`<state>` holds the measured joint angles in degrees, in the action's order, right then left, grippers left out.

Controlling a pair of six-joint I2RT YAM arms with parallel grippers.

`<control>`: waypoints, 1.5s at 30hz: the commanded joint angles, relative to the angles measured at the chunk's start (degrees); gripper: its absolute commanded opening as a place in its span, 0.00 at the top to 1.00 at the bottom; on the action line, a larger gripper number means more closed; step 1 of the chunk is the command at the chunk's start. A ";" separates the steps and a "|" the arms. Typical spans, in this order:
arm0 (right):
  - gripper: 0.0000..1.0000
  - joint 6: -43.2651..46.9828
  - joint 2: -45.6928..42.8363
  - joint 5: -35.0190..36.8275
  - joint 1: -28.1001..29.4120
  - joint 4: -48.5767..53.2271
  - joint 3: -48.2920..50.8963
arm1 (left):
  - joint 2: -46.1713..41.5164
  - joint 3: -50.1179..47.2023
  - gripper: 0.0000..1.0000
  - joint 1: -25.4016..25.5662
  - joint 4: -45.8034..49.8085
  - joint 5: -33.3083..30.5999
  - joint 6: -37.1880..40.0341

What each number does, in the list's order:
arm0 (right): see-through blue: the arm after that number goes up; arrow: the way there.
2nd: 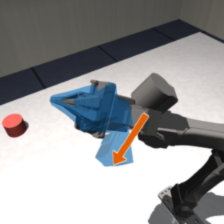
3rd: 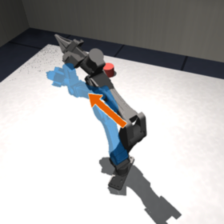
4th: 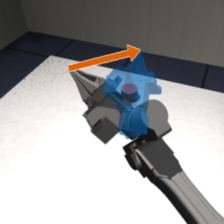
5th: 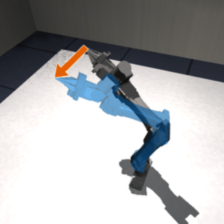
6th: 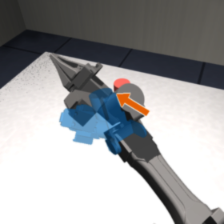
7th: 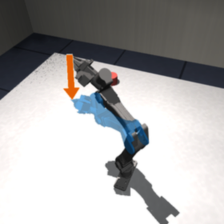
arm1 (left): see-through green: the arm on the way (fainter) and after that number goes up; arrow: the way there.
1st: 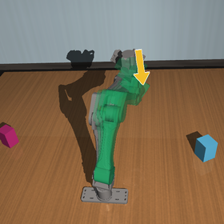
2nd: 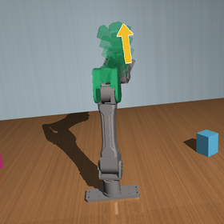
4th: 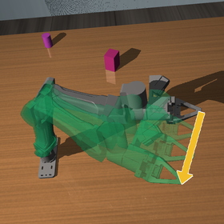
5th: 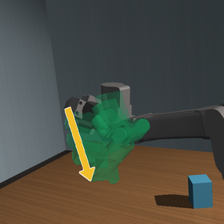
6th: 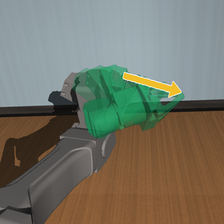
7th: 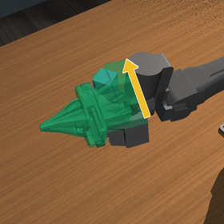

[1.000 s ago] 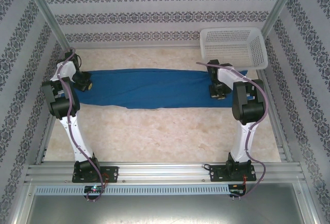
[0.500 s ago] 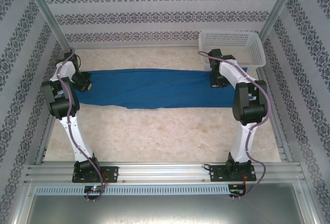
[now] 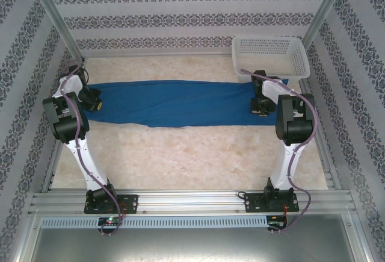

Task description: Roll up the long pants

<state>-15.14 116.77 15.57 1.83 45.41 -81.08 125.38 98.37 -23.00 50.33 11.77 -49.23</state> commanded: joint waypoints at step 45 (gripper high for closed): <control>0.15 12.62 -2.81 -30.97 -25.47 6.90 -9.11 | -14.91 -11.04 0.00 -0.64 -7.26 8.37 4.16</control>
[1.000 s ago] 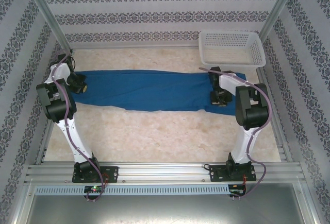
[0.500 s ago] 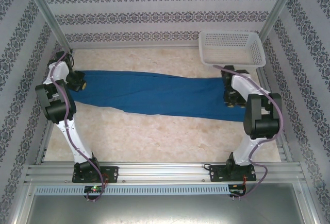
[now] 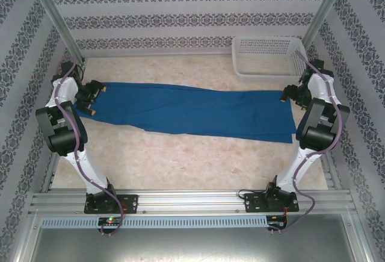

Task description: Roll up the long pants

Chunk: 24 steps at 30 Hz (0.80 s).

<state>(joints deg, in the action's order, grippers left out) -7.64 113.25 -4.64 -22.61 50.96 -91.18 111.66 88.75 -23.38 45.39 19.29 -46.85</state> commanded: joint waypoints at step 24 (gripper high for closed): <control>0.14 6.57 0.82 5.78 10.85 1.29 2.50 | 3.00 1.13 0.00 -0.27 -3.02 2.87 1.52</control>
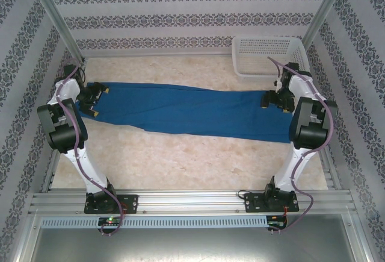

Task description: Roll up the long pants

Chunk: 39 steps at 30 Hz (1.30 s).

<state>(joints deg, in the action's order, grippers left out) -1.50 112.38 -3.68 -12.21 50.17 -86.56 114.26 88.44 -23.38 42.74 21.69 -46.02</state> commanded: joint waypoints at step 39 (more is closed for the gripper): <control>0.49 0.91 9.71 11.43 2.17 6.96 -1.18 | 0.62 3.97 0.00 -0.33 1.01 0.30 0.53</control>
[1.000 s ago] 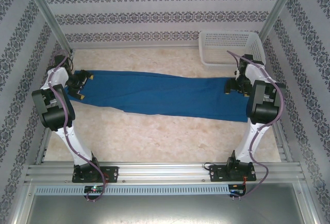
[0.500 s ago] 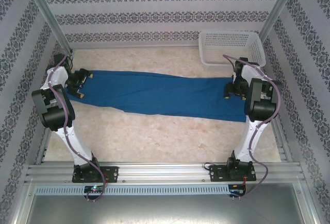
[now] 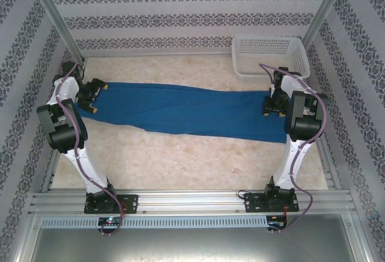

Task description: Roll up the long pants

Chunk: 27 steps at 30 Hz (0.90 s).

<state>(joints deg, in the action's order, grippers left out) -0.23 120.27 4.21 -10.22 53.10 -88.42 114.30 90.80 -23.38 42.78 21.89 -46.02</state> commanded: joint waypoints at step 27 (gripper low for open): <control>0.43 -5.58 -6.44 1.25 0.48 6.44 -1.71 | 0.22 1.72 0.00 -0.35 0.90 1.14 0.11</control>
<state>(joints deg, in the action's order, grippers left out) -3.90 117.03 5.30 -9.52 56.60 -88.60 114.30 91.44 -23.38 42.81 22.33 -46.02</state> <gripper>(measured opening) 0.262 0.999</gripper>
